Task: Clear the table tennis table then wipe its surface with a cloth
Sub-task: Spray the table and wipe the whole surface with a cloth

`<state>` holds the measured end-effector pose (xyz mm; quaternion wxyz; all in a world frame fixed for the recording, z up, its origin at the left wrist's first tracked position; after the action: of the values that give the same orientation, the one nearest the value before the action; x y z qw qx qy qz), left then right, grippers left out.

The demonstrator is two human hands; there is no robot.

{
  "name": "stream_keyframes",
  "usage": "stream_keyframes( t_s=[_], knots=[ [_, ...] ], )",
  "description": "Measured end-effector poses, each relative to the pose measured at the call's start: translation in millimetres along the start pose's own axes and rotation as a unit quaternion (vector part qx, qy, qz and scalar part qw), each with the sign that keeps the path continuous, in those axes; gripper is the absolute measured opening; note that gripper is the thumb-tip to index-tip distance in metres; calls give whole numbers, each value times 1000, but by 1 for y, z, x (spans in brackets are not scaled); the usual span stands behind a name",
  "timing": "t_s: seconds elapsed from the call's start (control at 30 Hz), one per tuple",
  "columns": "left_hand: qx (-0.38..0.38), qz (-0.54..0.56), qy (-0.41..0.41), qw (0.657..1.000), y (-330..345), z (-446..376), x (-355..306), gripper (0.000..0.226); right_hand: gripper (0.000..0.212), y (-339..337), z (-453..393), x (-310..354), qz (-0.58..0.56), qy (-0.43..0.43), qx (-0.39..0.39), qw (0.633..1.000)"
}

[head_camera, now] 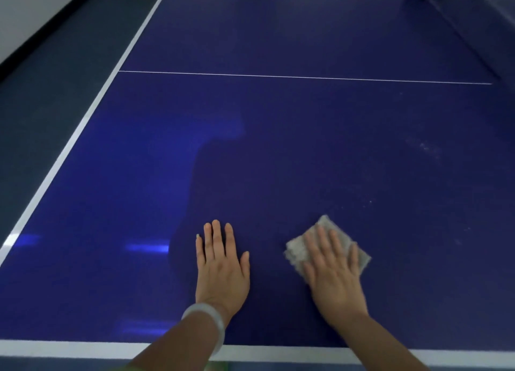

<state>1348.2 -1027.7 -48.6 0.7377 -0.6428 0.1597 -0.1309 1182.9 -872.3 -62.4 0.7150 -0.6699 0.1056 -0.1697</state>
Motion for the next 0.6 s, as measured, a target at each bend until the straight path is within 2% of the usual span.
stream_keyframes(
  t_s=[0.1,0.17,0.23,0.33,0.4,0.43,0.47,0.53,0.6],
  knots=[
    [-2,5,7,1000,-1,0,0,67,62,0,16,-56,-46,172,-7,984],
    [-12,36,0,999,-8,-3,-1,61,59,-3,21,-44,-68,208,-16,976],
    [11,89,7,996,-13,-5,-12,56,58,-8,25,-6,-64,150,-35,986],
    [8,109,41,993,-17,8,-48,56,55,-5,47,43,-41,-41,-9,998],
    [8,87,25,996,-7,19,-62,62,55,-2,65,23,-19,-107,-14,994],
    [7,75,14,997,0,23,-65,66,54,0,74,-1,-2,-97,-15,995],
    [1,64,5,998,5,25,-66,67,54,0,83,-34,10,-47,-19,999],
    [-12,40,-2,999,10,25,-66,68,55,-1,106,-107,-20,135,-33,990],
    [-22,31,-3,999,10,25,-67,68,57,0,125,-140,-65,303,-39,950]
  ],
)
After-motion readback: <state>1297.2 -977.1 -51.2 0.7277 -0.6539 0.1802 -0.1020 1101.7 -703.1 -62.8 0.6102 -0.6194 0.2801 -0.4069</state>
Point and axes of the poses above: each hand's wrist, its own z-axis away from the middle knuckle, its own y-axis out of the palm, x = y × z, the point moved 9 cm from there along -z, towards the middle knuckle, and after that the axes turned 13 degrees about -y, right-handed, at the moved point
